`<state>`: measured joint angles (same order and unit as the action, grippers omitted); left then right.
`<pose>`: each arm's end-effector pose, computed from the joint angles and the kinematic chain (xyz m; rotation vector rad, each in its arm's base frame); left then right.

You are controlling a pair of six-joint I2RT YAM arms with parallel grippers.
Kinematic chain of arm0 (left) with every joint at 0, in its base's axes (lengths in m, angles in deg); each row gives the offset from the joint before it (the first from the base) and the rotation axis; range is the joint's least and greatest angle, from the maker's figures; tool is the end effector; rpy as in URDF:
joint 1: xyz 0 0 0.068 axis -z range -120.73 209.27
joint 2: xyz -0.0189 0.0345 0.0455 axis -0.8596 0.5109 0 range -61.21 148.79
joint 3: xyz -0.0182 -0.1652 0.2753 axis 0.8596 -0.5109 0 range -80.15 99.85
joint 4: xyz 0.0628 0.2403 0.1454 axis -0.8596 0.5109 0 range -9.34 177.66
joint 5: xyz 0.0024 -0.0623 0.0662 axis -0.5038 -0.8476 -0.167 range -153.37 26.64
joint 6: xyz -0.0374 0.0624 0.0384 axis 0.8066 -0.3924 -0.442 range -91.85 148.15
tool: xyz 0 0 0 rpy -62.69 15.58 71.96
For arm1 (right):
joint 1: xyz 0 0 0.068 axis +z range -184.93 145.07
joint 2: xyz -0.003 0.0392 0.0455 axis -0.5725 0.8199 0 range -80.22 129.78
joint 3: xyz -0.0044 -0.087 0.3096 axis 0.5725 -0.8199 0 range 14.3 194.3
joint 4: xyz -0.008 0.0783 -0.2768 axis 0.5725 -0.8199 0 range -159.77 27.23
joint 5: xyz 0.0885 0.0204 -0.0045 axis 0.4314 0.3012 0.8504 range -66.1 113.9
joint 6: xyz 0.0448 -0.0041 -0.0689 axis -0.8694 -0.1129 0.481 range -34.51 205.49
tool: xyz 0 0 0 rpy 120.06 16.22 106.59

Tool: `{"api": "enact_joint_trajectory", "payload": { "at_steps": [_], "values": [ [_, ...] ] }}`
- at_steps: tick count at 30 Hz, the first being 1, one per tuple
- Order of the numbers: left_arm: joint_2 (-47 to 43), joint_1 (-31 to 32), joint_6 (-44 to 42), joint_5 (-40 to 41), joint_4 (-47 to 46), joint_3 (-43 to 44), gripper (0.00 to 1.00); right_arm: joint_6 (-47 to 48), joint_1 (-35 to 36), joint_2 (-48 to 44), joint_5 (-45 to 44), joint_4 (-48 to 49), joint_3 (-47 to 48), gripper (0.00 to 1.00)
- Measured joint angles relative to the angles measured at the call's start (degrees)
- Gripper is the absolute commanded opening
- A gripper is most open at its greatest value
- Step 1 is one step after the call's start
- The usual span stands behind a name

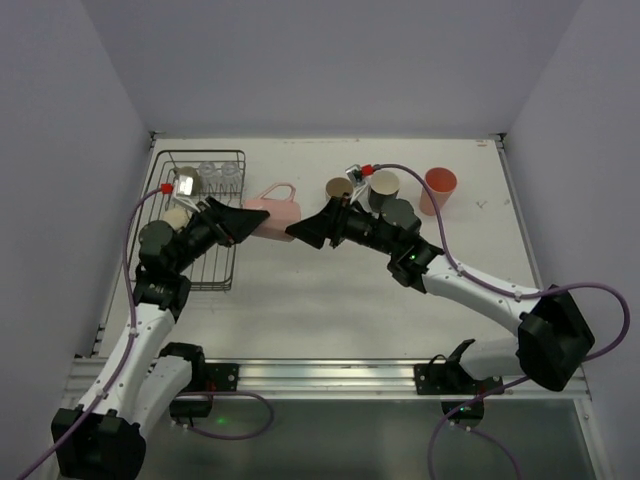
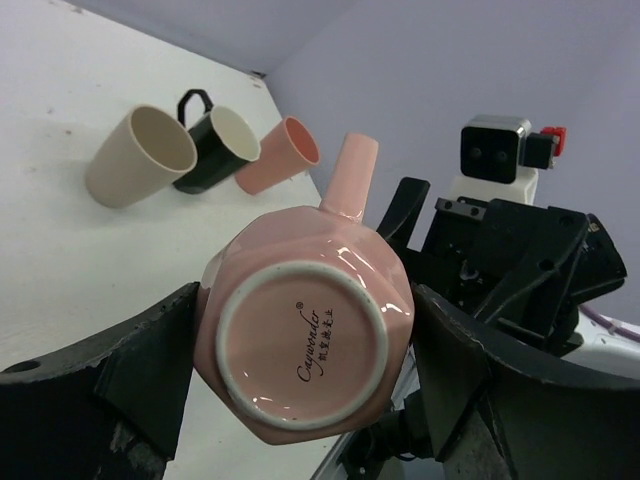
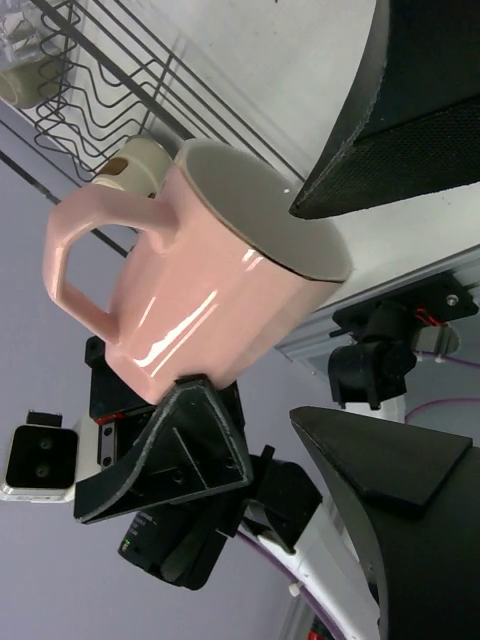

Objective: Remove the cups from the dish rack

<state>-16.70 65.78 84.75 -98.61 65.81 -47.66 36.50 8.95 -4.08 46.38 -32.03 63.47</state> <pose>0.2017 -0.0646 0.3423 -0.1940 1.6793 -1.3157 0.2370 0.2657 0.3574 -0.2844 1.7125 1.5470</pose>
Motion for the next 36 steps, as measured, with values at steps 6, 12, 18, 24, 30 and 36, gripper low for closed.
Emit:
{"api": "enact_joint_trajectory", "payload": {
  "at_steps": [6,12,18,24,30,36],
  "values": [
    [2.2,5.2,1.9,-0.6,-7.9,-1.3,0.16,-1.6,0.0,1.5,1.1,3.7,0.1,0.57],
    [3.6,6.8,4.1,-0.2,-10.8,-2.4,0.82,-4.6,-0.1,1.9,3.2,6.9,0.2,0.04],
    [2.4,7.9,-4.3,2.2,-0.6,1.8,1.0,-2.8,1.2,-0.7,1.9,3.6,0.3,0.0],
    [2.4,7.7,-20.4,9.8,15.0,9.8,1.0,8.0,-0.5,-5.0,-10.0,-22.6,2.8,0.0],
    [-0.3,7.9,-32.6,17.5,27.0,12.0,1.0,15.9,-9.7,-8.7,-18.3,-45.7,4.9,0.0],
    [-6.0,10.7,-38.2,26.0,30.9,11.0,1.0,21.0,-16.9,-3.4,-30.6,-61.5,9.2,0.0]
  ]
}}
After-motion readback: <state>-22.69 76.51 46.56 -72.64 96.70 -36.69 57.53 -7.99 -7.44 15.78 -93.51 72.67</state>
